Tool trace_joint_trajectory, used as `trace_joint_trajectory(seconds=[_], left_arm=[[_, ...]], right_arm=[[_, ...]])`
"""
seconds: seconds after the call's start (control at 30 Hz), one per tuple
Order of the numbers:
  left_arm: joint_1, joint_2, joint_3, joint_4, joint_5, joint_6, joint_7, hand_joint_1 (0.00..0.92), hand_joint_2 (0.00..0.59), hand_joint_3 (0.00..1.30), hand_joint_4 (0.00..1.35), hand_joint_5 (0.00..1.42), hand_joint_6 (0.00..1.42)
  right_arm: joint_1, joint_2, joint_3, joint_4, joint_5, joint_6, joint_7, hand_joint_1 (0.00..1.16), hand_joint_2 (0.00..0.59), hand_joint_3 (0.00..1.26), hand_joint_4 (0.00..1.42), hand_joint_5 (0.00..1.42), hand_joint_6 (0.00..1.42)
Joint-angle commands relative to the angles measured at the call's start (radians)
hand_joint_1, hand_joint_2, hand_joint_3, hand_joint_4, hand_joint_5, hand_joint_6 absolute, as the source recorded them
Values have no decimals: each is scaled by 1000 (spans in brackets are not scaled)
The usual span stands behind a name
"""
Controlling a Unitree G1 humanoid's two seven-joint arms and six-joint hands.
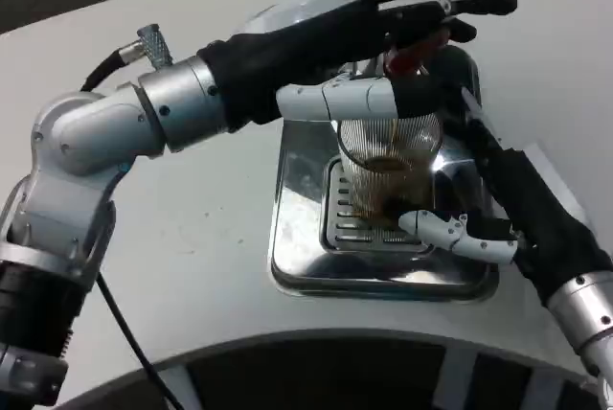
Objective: Grasp the cup under the faucet to collect the drink, then remove the cup.
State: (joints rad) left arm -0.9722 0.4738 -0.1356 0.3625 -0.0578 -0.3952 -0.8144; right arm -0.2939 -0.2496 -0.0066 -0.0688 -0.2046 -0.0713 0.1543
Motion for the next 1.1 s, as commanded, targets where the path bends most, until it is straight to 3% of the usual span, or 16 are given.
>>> trace_joint_trajectory(seconds=[0.03, 1.1], left_arm=[[31, 17, -30, 9, 32, -12, -42, 0, 19, 111, 24, 106, 90], [-12, 3, -52, 103, 54, -65, -45, 0, 26, 121, 39, 109, 90]], right_arm=[[-13, 2, 9, 28, 9, -14, -6, 780, 189, 0, 0, 50, 0], [-120, 27, 34, 194, 49, -47, -15, 767, 205, 0, 0, 61, 0]])
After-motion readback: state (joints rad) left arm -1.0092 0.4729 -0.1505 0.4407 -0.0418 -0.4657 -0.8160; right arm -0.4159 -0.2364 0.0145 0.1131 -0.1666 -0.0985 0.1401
